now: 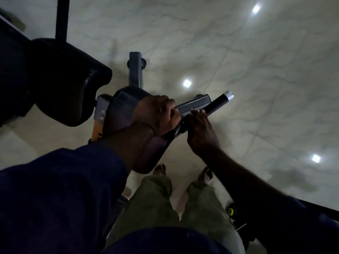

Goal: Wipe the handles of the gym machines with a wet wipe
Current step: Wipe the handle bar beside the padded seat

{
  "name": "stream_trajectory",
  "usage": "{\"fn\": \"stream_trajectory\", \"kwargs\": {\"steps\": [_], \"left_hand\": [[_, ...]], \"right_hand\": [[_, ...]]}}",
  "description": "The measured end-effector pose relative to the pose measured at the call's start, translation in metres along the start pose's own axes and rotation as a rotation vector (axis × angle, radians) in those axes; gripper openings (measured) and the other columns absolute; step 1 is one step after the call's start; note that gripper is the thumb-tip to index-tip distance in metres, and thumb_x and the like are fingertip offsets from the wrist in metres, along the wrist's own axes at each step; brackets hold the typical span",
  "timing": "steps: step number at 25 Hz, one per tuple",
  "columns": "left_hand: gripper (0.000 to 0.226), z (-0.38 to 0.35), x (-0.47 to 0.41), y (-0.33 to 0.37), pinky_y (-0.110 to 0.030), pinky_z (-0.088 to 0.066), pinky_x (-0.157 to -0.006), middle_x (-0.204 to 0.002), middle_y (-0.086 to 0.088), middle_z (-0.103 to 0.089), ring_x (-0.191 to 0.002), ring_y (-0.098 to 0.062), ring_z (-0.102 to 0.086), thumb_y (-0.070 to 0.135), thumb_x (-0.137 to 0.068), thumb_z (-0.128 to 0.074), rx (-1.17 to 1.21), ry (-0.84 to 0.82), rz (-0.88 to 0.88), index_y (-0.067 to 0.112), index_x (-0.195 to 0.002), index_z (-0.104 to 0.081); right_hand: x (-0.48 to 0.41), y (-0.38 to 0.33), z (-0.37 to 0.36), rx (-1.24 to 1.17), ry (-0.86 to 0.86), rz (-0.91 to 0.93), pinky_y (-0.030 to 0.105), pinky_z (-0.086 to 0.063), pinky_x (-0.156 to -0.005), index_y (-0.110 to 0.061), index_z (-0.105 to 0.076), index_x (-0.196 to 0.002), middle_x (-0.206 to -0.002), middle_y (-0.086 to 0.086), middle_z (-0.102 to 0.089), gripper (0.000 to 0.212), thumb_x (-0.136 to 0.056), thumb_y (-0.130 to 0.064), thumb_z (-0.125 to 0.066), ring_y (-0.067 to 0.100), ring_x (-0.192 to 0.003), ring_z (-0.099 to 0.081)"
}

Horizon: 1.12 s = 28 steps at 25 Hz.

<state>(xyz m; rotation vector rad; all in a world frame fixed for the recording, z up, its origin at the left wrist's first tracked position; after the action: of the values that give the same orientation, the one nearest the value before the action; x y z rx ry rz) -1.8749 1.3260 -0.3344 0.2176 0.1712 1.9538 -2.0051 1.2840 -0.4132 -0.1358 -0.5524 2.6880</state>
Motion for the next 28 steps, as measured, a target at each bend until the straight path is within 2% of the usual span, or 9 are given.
{"fn": "stream_trajectory", "kwargs": {"steps": [2, 7, 13, 18, 21, 23, 25, 26, 28], "left_hand": [[0.033, -0.001, -0.001, -0.002, -0.029, -0.035, -0.064, -0.092, -0.003, -0.069, -0.081, -0.026, -0.064, 0.044, -0.095, -0.047, 0.007, -0.01, 0.011, 0.019, -0.095, -0.069], [0.025, -0.004, -0.004, -0.001, -0.031, -0.039, -0.063, -0.092, -0.006, -0.069, -0.08, -0.03, -0.065, 0.038, -0.093, -0.053, -0.008, -0.028, -0.004, 0.018, -0.093, -0.068], [0.035, -0.008, -0.008, -0.005, -0.038, -0.052, -0.072, -0.105, -0.003, -0.069, -0.093, -0.031, -0.065, 0.042, -0.088, -0.043, -0.026, -0.091, 0.112, 0.022, -0.104, -0.067], [0.04, -0.012, -0.009, -0.008, -0.042, -0.054, -0.078, -0.11, 0.002, -0.07, -0.098, -0.026, -0.065, 0.042, -0.089, -0.038, -0.036, -0.125, 0.134, 0.026, -0.111, -0.067], [0.037, -0.01, -0.008, -0.007, -0.039, -0.053, -0.074, -0.108, 0.002, -0.07, -0.094, -0.026, -0.064, 0.041, -0.089, -0.039, -0.048, -0.124, 0.128, 0.024, -0.108, -0.067], [0.037, -0.008, -0.008, -0.005, -0.037, -0.05, -0.072, -0.107, 0.001, -0.069, -0.093, -0.026, -0.064, 0.04, -0.089, -0.039, -0.059, -0.121, 0.128, 0.023, -0.108, -0.067], [0.037, -0.007, -0.008, -0.004, -0.038, -0.051, -0.072, -0.107, 0.0, -0.069, -0.092, -0.027, -0.063, 0.039, -0.089, -0.04, -0.055, -0.126, 0.127, 0.021, -0.107, -0.066], [0.037, -0.007, -0.008, -0.004, -0.038, -0.051, -0.072, -0.106, -0.001, -0.069, -0.092, -0.027, -0.063, 0.039, -0.089, -0.04, -0.052, -0.129, 0.126, 0.021, -0.107, -0.066], [0.038, -0.007, -0.008, -0.004, -0.039, -0.052, -0.072, -0.107, -0.002, -0.069, -0.092, -0.028, -0.064, 0.039, -0.089, -0.039, -0.053, -0.136, 0.126, 0.021, -0.108, -0.066]], "right_hand": [[-0.009, 0.015, 0.034, 0.121, 0.044, 0.276, 0.054, -0.034, -0.12, 0.002, -0.071, -0.12, -0.122, 0.021, -0.069, 0.043, -0.087, 0.004, -0.044, 0.041, -0.123, -0.061], [-0.044, 0.114, 0.097, 0.07, 0.15, -0.155, 0.047, -0.038, -0.114, -0.003, -0.072, -0.104, -0.108, 0.022, -0.067, 0.042, -0.083, -0.016, -0.038, 0.044, -0.107, -0.062], [-0.037, 0.065, 0.083, -0.056, 0.166, 0.322, 0.047, -0.054, -0.09, -0.005, -0.075, -0.096, -0.094, 0.015, -0.072, 0.032, -0.075, 0.0, -0.052, 0.038, -0.091, -0.066], [-0.053, 0.145, 0.093, -0.35, 0.07, -0.349, 0.035, -0.051, -0.084, -0.023, -0.07, -0.096, -0.102, 0.001, -0.071, 0.027, -0.089, -0.009, -0.048, 0.023, -0.095, -0.064], [-0.038, 0.178, 0.047, -1.038, 0.152, -0.828, 0.034, -0.057, -0.085, -0.015, -0.075, -0.092, -0.106, 0.013, -0.073, 0.027, -0.08, -0.006, -0.053, 0.032, -0.1, -0.069], [-0.034, 0.178, 0.011, -1.715, 0.145, -1.057, 0.041, -0.061, -0.09, 0.007, -0.064, -0.112, -0.12, 0.026, -0.067, 0.047, -0.067, 0.001, -0.058, 0.041, -0.106, -0.069], [-0.035, 0.172, -0.008, -2.01, 0.125, -1.174, 0.042, -0.061, -0.084, 0.003, -0.056, -0.119, -0.111, 0.026, -0.061, 0.063, -0.057, -0.006, -0.062, 0.037, -0.094, -0.069], [-0.033, 0.168, -0.005, -1.95, 0.119, -1.19, 0.039, -0.059, -0.081, -0.001, -0.058, -0.114, -0.104, 0.019, -0.062, 0.058, -0.057, -0.01, -0.063, 0.033, -0.087, -0.068], [-0.033, 0.179, 0.029, -1.227, 0.16, -0.987, 0.036, -0.052, -0.08, -0.009, -0.067, -0.092, -0.092, 0.005, -0.068, 0.022, -0.071, -0.011, -0.063, 0.025, -0.082, -0.064]]}}
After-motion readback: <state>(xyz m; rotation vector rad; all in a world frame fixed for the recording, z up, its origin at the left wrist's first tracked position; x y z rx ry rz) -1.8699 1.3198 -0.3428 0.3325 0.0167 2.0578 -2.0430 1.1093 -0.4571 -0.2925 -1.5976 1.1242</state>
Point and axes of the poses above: each hand's wrist, its own x-axis away from the middle knuckle, its own z-axis out of the back of the hand, y = z × x, the point moved 10 cm from there along -x, towards the middle knuckle
